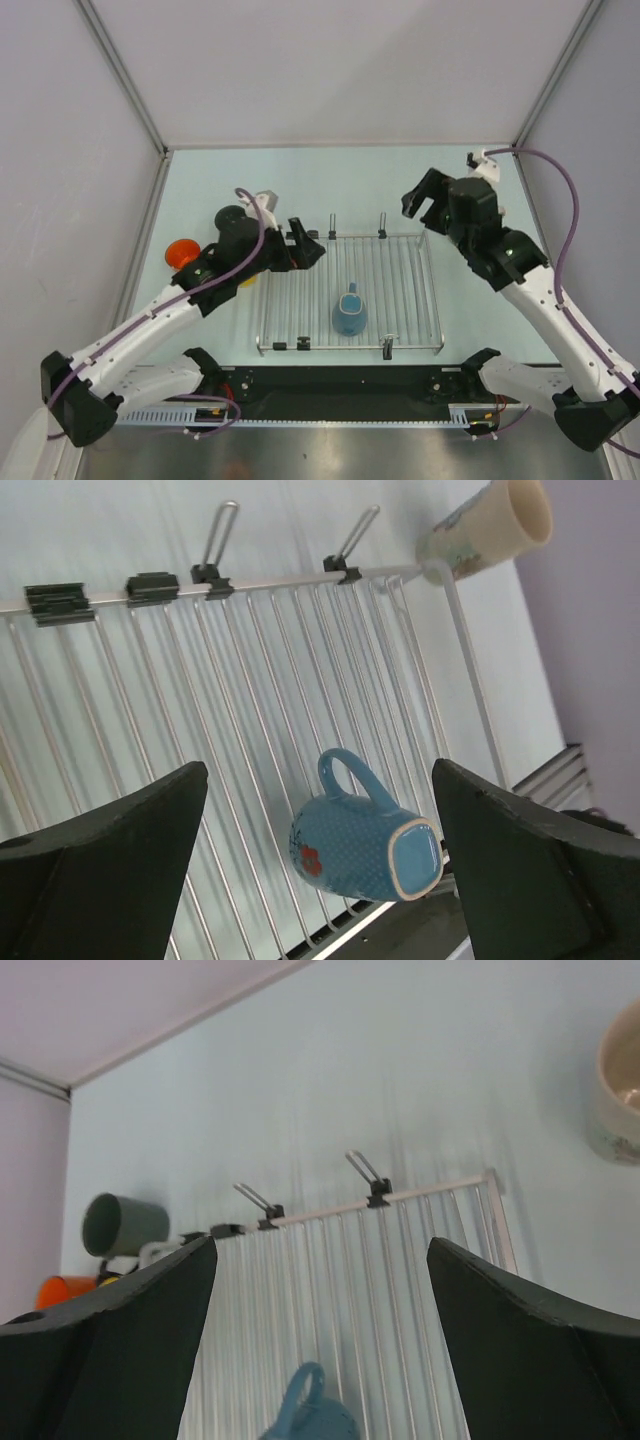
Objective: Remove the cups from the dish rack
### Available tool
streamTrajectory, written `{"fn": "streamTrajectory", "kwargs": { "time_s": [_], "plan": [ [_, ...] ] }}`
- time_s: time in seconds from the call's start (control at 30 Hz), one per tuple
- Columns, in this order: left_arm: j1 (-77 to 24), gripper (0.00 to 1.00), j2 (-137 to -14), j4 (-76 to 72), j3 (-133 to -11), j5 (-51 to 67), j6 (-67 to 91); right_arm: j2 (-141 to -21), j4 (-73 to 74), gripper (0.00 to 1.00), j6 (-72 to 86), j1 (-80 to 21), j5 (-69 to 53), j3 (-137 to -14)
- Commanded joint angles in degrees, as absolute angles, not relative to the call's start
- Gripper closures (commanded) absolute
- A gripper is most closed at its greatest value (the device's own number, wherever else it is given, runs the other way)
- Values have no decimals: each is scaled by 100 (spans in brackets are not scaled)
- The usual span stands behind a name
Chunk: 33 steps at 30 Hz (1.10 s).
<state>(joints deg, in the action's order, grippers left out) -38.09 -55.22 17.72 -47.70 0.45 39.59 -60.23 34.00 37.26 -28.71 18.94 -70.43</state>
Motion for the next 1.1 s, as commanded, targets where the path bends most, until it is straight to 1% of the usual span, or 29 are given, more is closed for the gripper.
{"fn": "streamTrajectory", "kwargs": {
  "time_s": [0.0,0.07,0.17,0.33,0.47,0.63,0.8,1.07],
  "plan": [
    [-5166,1,-6159,2758,-5536,-1852,3524,-5670,3506,9,3779,-3655,2864,-6619],
    [-5762,1,-6380,3101,-5773,-2213,3629,-5616,3673,9,3797,-3910,3215,-6574],
    [-6369,1,-6819,3471,-6002,-2724,3902,-5537,3841,8,3876,-4262,3497,-6531],
    [-6899,0,-7487,4050,-6310,-3137,4403,-5327,3850,9,3929,-4403,3551,-6372],
    [-7320,0,-7900,4184,-6495,-3287,4649,-5256,3858,8,3964,-4412,3498,-6258],
    [-7435,0,-7981,4219,-6609,-3392,4816,-5230,3814,9,4069,-4438,3401,-6109],
    [-7435,0,-7682,4228,-6609,-3638,4922,-5186,3797,9,4087,-4482,3419,-6064],
    [-7532,0,-7585,4236,-6899,-3647,4861,-5212,3779,9,4096,-4509,3428,-6082]
  ]
}}
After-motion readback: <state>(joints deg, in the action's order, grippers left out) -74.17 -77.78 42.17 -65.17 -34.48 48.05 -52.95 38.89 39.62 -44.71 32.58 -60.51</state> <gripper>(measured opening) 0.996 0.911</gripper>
